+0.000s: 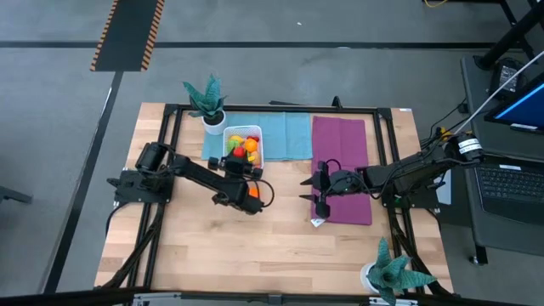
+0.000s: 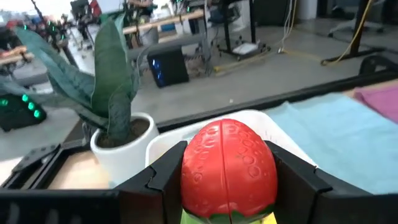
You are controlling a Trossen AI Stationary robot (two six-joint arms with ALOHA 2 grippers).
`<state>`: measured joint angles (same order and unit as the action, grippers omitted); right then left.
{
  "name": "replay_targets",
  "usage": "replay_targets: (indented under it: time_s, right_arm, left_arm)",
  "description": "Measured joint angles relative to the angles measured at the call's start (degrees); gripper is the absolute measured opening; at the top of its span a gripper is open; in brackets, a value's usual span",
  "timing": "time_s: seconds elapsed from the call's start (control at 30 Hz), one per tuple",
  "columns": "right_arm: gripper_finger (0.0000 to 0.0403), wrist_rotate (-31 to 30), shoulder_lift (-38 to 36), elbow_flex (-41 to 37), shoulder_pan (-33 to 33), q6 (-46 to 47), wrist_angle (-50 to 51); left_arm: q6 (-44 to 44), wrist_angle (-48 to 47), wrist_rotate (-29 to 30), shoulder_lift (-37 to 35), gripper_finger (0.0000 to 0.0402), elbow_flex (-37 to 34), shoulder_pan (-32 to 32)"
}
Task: Pick and placing Produce into tupperware
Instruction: Put the red strawberry into the white basket
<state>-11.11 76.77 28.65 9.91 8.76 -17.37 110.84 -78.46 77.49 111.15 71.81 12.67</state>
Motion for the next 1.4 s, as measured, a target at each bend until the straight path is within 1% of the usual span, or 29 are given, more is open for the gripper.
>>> replay_targets:
  time_s: [0.07,0.17,0.27,0.4,0.5,0.57,0.73,0.93,1.0,1.07,1.17,1.4]
  right_arm:
    - [0.0213,0.0,0.0,0.0,0.0,0.0,0.0]
    - [0.0213,0.0,0.0,0.0,0.0,0.0,0.0]
    - [0.0213,0.0,0.0,0.0,0.0,0.0,0.0]
    - [0.0213,0.1,0.0,0.0,0.0,0.0,-0.1]
    - [0.0213,0.3,0.0,0.0,0.0,0.1,-0.2]
    - [0.0213,0.4,0.0,0.0,0.0,0.2,-0.2]
    - [0.0213,0.7,0.0,0.0,0.1,0.2,-0.4]
    - [0.0213,1.8,0.0,0.0,0.2,0.1,0.0]
    - [0.0213,1.8,0.0,0.0,0.2,0.2,0.0]
    - [0.0213,1.8,0.0,0.0,0.1,0.2,-0.1]
    - [0.0213,1.8,0.0,0.0,0.2,0.1,0.3]
    - [0.0213,1.7,0.0,0.0,0.1,0.0,0.8]
  left_arm:
    - [-0.7,0.0,-1.9,0.0,0.0169,0.6,0.0]
    - [-4.1,0.0,-5.5,0.0,0.0169,2.3,-0.4]
    - [-10.0,0.6,-8.6,-0.7,0.0169,4.5,-1.2]
    - [-19.5,2.3,-9.9,-2.9,0.0169,7.2,-2.9]
    - [-26.1,4.1,-16.3,-5.9,0.0169,7.9,-4.9]
    - [-31.8,7.0,-20.1,-8.1,0.0169,7.9,-6.7]
    - [-45.8,13.0,-26.8,-12.3,0.0169,8.0,-11.4]
    - [-56.5,15.9,-37.9,-13.4,0.0169,7.9,-17.5]
    - [-59.8,18.1,-40.9,-13.3,0.0169,7.9,-19.2]
    - [-61.5,18.3,-42.2,-13.2,0.0169,7.9,-20.3]
    - [-62.5,18.8,-42.6,-13.2,0.0169,7.9,-21.2]
    - [-65.4,18.7,-44.7,-13.2,0.0169,7.9,-21.3]
